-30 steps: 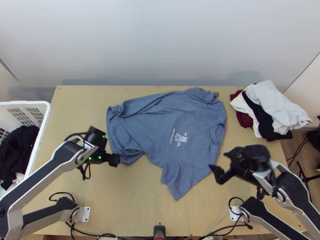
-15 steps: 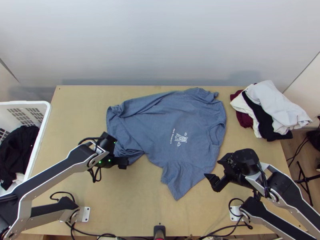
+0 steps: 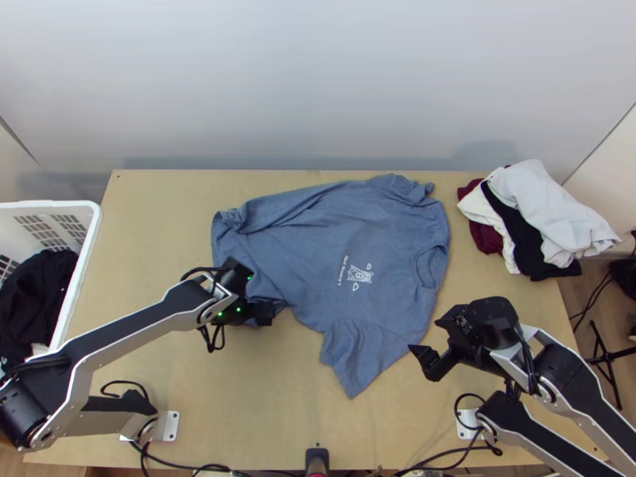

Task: Fold the t-shirt

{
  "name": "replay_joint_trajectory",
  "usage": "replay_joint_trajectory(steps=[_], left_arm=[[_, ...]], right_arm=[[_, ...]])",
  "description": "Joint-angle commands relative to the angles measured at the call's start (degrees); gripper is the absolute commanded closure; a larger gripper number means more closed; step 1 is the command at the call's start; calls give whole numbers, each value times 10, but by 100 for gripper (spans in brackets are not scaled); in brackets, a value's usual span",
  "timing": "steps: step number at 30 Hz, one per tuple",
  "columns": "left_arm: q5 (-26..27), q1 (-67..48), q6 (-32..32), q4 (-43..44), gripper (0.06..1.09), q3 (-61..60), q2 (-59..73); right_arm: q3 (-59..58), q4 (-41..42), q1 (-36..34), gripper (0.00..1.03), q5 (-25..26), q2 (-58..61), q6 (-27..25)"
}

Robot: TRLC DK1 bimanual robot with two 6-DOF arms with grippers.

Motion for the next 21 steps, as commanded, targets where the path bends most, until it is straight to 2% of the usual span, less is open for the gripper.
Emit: replay_joint_trajectory(steps=[1, 2, 4, 5, 10, 13, 18, 21], left_arm=[[-1, -35, 14, 8, 19, 15, 39], [-1, -41, 23, 7, 36, 14, 42], [-1, -53, 39, 10, 79, 7, 44], [-5, -57, 44, 16, 88, 0, 44], [-6, -81, 87, 1, 94, -12, 43], [-7, -75, 107, -15, 94, -5, 25], [-11, 2, 153, -89, 94, 40, -6], [-12, 50, 196, -134, 94, 64, -44]], right_arm=[[-1, 5, -8, 4, 1, -2, 0], [0, 5, -9, 4, 1, -2, 0], [3, 5, -12, 4, 1, -2, 0], [6, 5, -13, 4, 1, -2, 0], [12, 4, -23, 4, 1, -2, 1], [11, 4, -26, 4, 1, -2, 1], [13, 3, -30, 4, 1, -4, 1], [13, -3, -31, 4, -3, -11, 20]])
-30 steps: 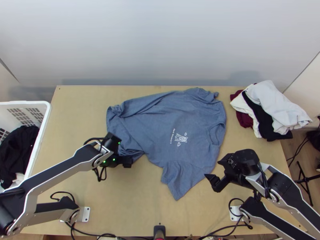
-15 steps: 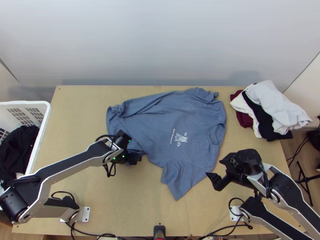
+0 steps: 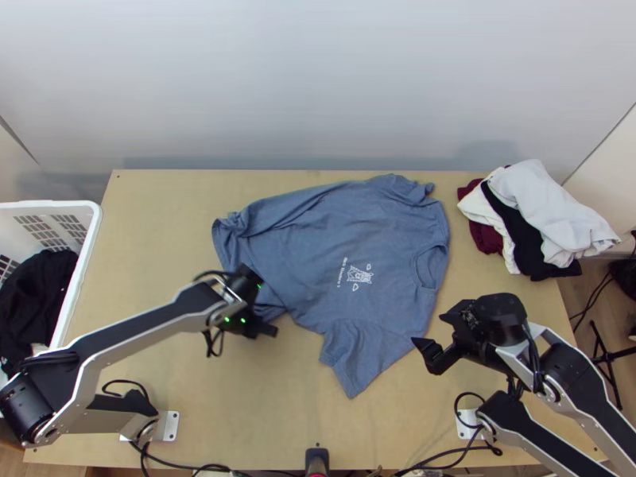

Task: Fold the t-shirt

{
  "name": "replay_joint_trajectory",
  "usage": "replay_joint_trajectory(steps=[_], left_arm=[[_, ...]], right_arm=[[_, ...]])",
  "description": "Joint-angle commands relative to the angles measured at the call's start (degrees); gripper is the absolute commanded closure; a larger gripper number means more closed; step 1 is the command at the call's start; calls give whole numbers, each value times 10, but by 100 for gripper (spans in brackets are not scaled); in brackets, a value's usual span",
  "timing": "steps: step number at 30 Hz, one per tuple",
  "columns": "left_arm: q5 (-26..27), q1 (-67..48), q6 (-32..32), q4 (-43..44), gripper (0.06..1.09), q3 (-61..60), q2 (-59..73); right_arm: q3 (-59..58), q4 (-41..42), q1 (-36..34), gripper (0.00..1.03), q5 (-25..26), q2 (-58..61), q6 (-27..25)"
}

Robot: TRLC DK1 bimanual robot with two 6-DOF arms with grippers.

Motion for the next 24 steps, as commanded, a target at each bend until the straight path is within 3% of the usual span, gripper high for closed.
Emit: replay_joint_trajectory(steps=[1, 4, 7, 10, 14, 19, 24], left_arm=[[-5, 90, 74, -72, 94, 49, -66], [-5, 130, 95, -81, 93, 54, -84], [-4, 145, 103, -81, 93, 42, -76], [-4, 141, 100, -78, 92, 39, -64], [-3, 132, 85, -66, 92, 40, -60], [-3, 131, 73, -49, 92, 40, -54], [-3, 130, 64, -44, 92, 43, -54]], right_arm=[[0, -8, -5, 4, -23, -11, 32], [-10, -13, -3, 4, -105, -11, 78], [-29, 4, 43, 7, -122, 24, 81], [-48, 46, 116, 7, -118, 84, 68], [-64, 110, 179, 7, -76, 162, 27], [-69, 111, 242, 7, -37, 227, -18], [-55, 111, 271, 7, -34, 261, -22]])
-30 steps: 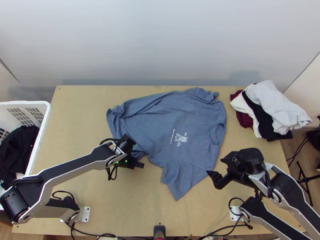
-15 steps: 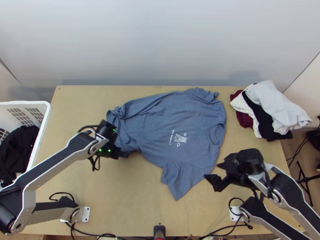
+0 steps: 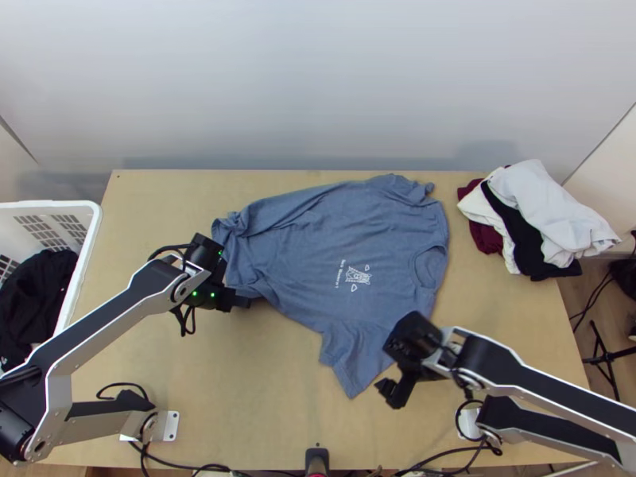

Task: Fold the t-shirt

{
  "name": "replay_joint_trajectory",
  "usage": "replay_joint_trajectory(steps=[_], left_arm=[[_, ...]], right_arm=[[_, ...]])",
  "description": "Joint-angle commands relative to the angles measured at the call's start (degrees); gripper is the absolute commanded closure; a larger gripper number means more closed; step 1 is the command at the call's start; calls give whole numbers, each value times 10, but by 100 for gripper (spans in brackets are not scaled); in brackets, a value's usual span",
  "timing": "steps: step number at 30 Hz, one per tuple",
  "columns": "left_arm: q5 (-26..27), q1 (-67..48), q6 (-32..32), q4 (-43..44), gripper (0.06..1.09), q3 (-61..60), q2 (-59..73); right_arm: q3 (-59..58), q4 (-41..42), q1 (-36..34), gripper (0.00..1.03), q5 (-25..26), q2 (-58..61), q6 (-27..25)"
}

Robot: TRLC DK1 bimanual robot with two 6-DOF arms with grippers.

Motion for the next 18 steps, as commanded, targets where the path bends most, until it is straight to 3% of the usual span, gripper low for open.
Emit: replay_joint_trajectory(steps=[1, 13, 16, 18], left_arm=[[0, 1, -12, 10, 92, 2, -1], [0, 5, -7, 10, 91, 7, -3], [0, 6, -7, 10, 91, 8, -8], [0, 6, -7, 9, 91, 8, -10]], right_arm=[[8, 13, 56, 7, 18, 67, -20], [-10, 58, 54, 8, 103, 131, -61], [-12, 77, 55, 26, 106, 136, -63], [-10, 80, 55, 33, 106, 141, -68]])
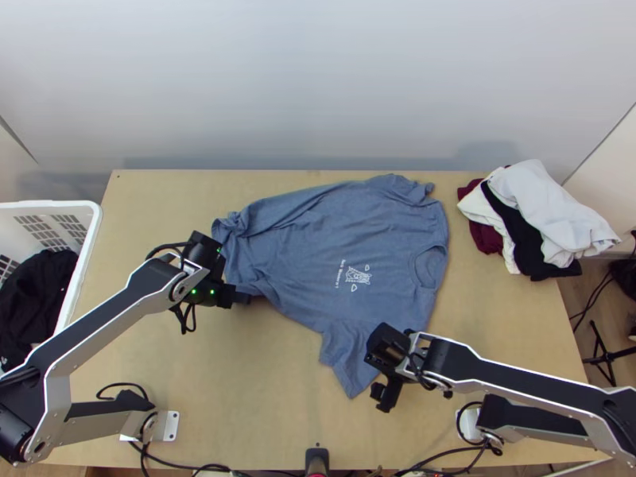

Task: Fold the t-shirt

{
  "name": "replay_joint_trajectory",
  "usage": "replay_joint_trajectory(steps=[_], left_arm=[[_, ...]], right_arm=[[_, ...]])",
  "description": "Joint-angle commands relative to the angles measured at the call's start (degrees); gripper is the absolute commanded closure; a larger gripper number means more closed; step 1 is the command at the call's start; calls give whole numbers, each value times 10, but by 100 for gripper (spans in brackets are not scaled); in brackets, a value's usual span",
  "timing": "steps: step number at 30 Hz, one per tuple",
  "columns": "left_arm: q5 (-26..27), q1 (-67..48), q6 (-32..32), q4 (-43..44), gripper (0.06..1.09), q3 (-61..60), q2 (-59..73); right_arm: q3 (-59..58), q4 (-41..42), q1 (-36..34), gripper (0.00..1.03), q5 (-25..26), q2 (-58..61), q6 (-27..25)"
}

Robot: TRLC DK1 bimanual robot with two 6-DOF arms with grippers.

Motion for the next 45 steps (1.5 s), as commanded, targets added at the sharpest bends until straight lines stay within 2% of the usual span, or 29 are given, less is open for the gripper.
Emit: replay_joint_trajectory(steps=[1, 3, 4, 5, 6, 7, 13, 18, 22, 26, 31, 36, 39, 41, 45], left_arm=[[0, 1, 1, -1, 91, 1, -8], [0, 2, 2, -2, 91, 0, -9], [0, 4, 2, -2, 91, -1, -9], [0, 5, 3, -2, 91, -1, -9], [0, 7, 3, -2, 91, -1, -9], [0, 11, 4, -2, 91, -1, -9], [2, 26, 11, -8, 91, 1, -18], [17, 89, 42, -37, 91, 13, -43], [36, 164, 79, -65, 91, 33, -51], [43, 200, 101, -99, 91, 57, -54], [43, 185, 102, -149, 91, 115, -78], [43, 180, 84, -190, 91, 238, -76], [43, 180, 84, -178, 91, 321, -77], [43, 180, 63, -141, 92, 361, -83], [43, 180, 28, 20, 95, 355, -133]], right_arm=[[1, 22, 3, 33, 18, 27, -13], [4, 22, -1, 34, 21, 27, -14], [8, 22, -3, 42, 21, 28, -16], [9, 22, -4, 61, 21, 28, -24], [7, 22, -4, 84, 21, 29, -35], [6, 22, -4, 100, 21, 30, -44], [9, -14, -13, 100, 22, 12, -38], [33, -39, -105, 100, 32, -103, -78], [155, -118, -202, 100, 33, -138, -96], [291, -163, -269, 100, 31, -146, -107], [395, -182, -299, 100, 30, -144, -102], [525, -183, -350, 100, 30, -110, -83], [599, -157, -397, 100, 29, -76, -66], [642, -142, -413, 100, 30, -57, -47], [750, -138, -428, 100, 30, -13, 0]])
